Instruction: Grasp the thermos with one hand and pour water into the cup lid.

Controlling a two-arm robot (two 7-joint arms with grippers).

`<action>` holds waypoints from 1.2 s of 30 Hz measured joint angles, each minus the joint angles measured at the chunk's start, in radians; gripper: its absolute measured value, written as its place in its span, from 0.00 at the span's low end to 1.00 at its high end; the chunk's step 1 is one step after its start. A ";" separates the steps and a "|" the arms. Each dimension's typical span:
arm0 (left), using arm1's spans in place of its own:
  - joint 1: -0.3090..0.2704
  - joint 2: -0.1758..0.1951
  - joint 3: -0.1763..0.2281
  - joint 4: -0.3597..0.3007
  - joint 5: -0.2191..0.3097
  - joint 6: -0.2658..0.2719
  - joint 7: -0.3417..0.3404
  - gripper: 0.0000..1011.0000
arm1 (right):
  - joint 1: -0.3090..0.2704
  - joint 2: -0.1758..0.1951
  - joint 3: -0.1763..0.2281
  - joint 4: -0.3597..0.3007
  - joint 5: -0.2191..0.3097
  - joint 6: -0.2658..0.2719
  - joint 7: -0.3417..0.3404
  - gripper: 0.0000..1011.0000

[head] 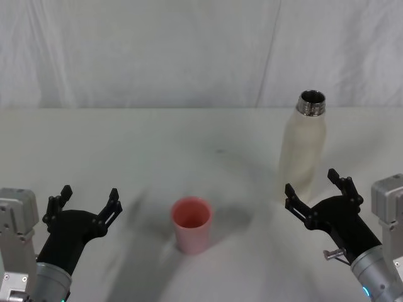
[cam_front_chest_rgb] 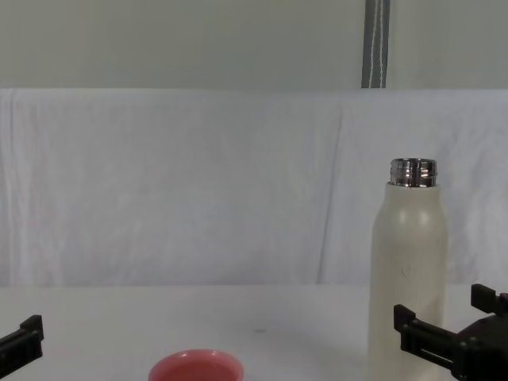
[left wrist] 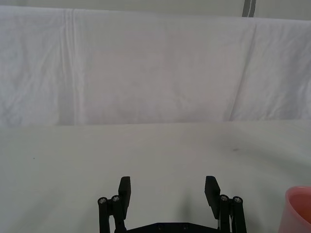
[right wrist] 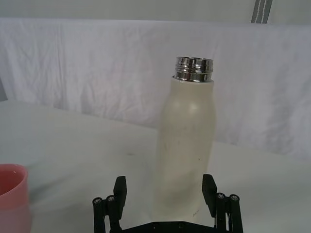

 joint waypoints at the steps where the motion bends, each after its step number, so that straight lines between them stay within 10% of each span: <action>1: 0.000 0.000 0.000 0.000 0.000 0.000 0.000 0.99 | -0.002 0.001 0.002 -0.001 0.002 -0.002 0.000 0.99; 36: 0.000 0.000 0.000 0.000 0.000 0.000 0.000 0.99 | -0.003 0.002 0.002 -0.001 0.004 -0.003 0.001 0.99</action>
